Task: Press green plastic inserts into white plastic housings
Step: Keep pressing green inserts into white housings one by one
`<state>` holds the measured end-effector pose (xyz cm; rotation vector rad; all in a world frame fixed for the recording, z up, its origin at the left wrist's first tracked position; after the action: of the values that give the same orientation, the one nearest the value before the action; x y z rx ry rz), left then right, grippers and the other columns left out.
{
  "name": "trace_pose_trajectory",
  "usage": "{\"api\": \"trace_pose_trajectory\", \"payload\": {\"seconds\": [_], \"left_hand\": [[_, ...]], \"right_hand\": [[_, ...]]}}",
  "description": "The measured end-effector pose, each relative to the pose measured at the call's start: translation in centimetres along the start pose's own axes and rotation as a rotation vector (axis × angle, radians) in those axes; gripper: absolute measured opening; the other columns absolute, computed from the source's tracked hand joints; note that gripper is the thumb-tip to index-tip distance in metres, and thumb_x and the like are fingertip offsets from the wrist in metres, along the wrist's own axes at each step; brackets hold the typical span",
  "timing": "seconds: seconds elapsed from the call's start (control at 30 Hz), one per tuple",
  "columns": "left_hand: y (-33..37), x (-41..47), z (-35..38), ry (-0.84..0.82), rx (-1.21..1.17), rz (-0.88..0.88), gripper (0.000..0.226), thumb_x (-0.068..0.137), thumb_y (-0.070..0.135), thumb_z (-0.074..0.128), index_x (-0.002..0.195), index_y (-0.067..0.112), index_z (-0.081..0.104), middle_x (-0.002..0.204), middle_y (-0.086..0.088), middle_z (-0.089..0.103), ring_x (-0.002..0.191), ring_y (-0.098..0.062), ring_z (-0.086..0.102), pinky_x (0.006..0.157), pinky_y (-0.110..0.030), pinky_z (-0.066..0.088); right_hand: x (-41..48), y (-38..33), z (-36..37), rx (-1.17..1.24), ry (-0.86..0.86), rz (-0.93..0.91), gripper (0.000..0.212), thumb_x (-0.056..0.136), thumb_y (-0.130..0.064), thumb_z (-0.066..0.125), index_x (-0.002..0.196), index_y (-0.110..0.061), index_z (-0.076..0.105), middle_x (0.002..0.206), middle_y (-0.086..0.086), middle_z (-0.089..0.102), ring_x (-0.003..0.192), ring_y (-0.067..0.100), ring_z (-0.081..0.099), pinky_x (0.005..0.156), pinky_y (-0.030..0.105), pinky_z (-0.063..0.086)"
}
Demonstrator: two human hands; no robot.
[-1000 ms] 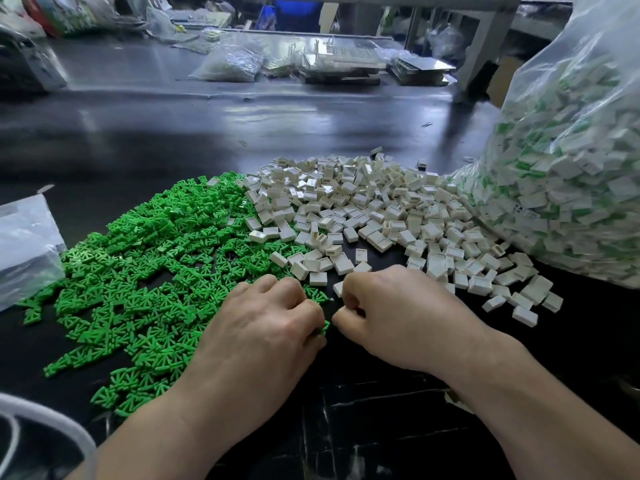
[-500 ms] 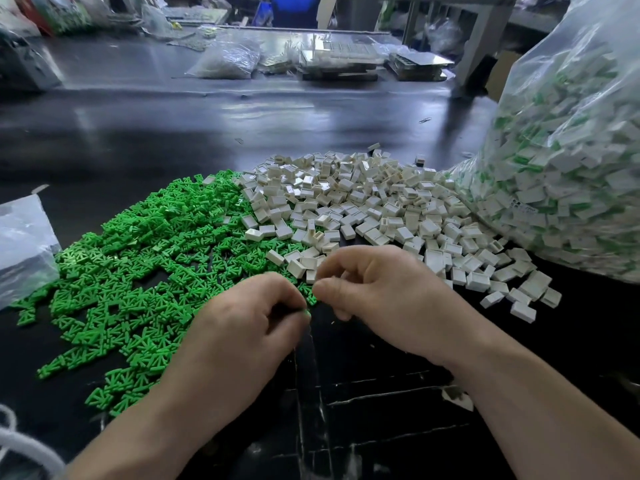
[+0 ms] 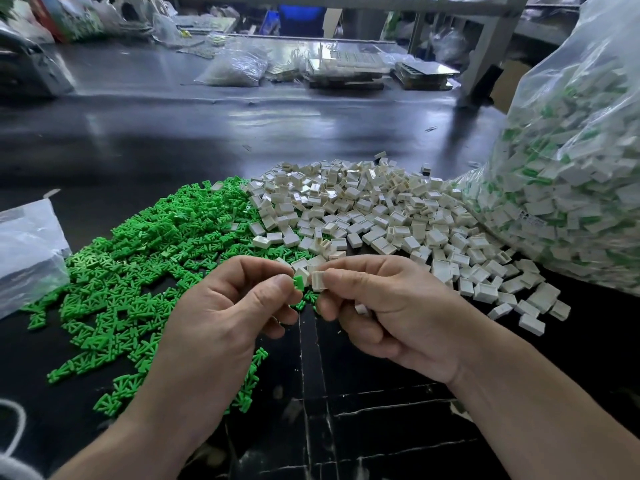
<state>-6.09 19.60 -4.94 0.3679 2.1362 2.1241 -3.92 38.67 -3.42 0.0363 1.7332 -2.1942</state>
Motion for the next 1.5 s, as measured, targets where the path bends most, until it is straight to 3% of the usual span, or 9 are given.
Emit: {"api": "trace_pose_trajectory", "payload": {"seconds": [0.2,0.57,0.77,0.87,1.0,1.1,1.27,1.4,1.5], "left_hand": [[0.3,-0.1,0.2,-0.014,-0.015,0.007,0.025,0.07,0.042,0.067,0.088,0.025,0.073,0.08,-0.006,0.073,0.069,-0.017,0.069,0.059,-0.022,0.055],[0.4,-0.1,0.1,-0.029,-0.112,-0.012,0.024,0.072,0.038,0.078,0.086,0.019,0.073,0.079,-0.01,0.072,0.067,-0.02,0.067,0.056,-0.024,0.053],[0.6,-0.3,0.8,-0.23,-0.481,-0.139,0.034,0.087,0.033,0.07,0.112,0.01,0.068,0.073,-0.014,0.067,0.058,-0.021,0.063,0.047,-0.027,0.051],[0.7,-0.3,1.0,-0.312,-0.619,-0.191,0.043,0.081,0.034,0.073,0.113,0.007,0.068,0.074,-0.014,0.069,0.059,-0.02,0.066,0.047,-0.026,0.053],[0.7,-0.2,1.1,-0.312,-0.673,-0.234,0.044,0.072,0.036,0.081,0.105,0.008,0.072,0.07,-0.013,0.069,0.054,-0.018,0.066,0.046,-0.024,0.052],[0.7,-0.1,1.1,-0.31,-0.7,-0.268,0.045,0.067,0.035,0.086,0.102,0.008,0.073,0.067,-0.012,0.068,0.051,-0.018,0.066,0.044,-0.024,0.052],[0.6,-0.4,1.3,-0.294,-0.723,-0.273,0.027,0.074,0.027,0.077,0.094,0.009,0.072,0.061,-0.012,0.065,0.045,-0.018,0.063,0.041,-0.024,0.051],[0.7,-0.5,1.4,-0.349,-0.746,-0.222,0.036,0.077,0.034,0.078,0.103,0.009,0.071,0.067,-0.012,0.068,0.052,-0.019,0.066,0.047,-0.026,0.054],[0.7,-0.4,1.3,-0.369,-0.765,-0.226,0.035,0.074,0.027,0.083,0.102,0.009,0.071,0.067,-0.013,0.069,0.053,-0.02,0.068,0.048,-0.026,0.056]], "right_hand": [[0.0,0.1,0.4,-0.03,-0.065,-0.042,0.012,0.091,-0.023,0.065,0.09,-0.015,0.073,0.072,0.008,0.062,0.042,0.009,0.038,0.035,0.017,0.028],[0.2,0.5,0.8,-0.091,0.004,-0.112,0.01,0.083,-0.033,0.07,0.081,-0.023,0.073,0.069,0.004,0.057,0.043,0.008,0.039,0.035,0.018,0.028],[0.1,0.8,1.4,0.016,-0.063,-0.082,0.023,0.091,-0.032,0.069,0.095,-0.009,0.068,0.067,0.003,0.052,0.042,0.008,0.037,0.034,0.017,0.025],[0.1,0.9,1.5,0.066,-0.088,-0.044,0.042,0.09,-0.03,0.064,0.111,0.006,0.058,0.066,0.001,0.05,0.041,0.007,0.035,0.032,0.017,0.024],[0.0,0.6,1.6,0.057,-0.106,-0.025,0.053,0.088,-0.03,0.064,0.125,0.006,0.054,0.062,-0.002,0.05,0.04,0.005,0.034,0.033,0.016,0.022],[-0.1,0.5,1.6,0.056,-0.111,-0.015,0.052,0.088,-0.029,0.063,0.125,0.007,0.053,0.062,-0.002,0.05,0.039,0.005,0.035,0.033,0.017,0.022],[-0.1,0.6,1.9,0.044,-0.114,-0.004,0.046,0.088,-0.027,0.065,0.119,0.005,0.056,0.062,-0.001,0.051,0.039,0.005,0.036,0.032,0.017,0.022],[-0.3,0.5,2.1,0.091,-0.128,-0.035,0.044,0.09,-0.028,0.064,0.121,0.002,0.058,0.063,-0.002,0.052,0.039,0.004,0.036,0.033,0.017,0.023],[-0.3,0.4,2.1,0.087,-0.134,-0.032,0.047,0.091,-0.028,0.063,0.125,0.005,0.056,0.063,-0.002,0.051,0.04,0.005,0.036,0.033,0.018,0.022]]}}
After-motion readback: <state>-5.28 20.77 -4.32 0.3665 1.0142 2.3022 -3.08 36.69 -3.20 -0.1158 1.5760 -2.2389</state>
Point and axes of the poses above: each hand's wrist, its own x-axis towards the middle knuckle, its own z-axis out of the palm, y = z × x, the point moved 1 cm from there along x, towards the middle knuckle
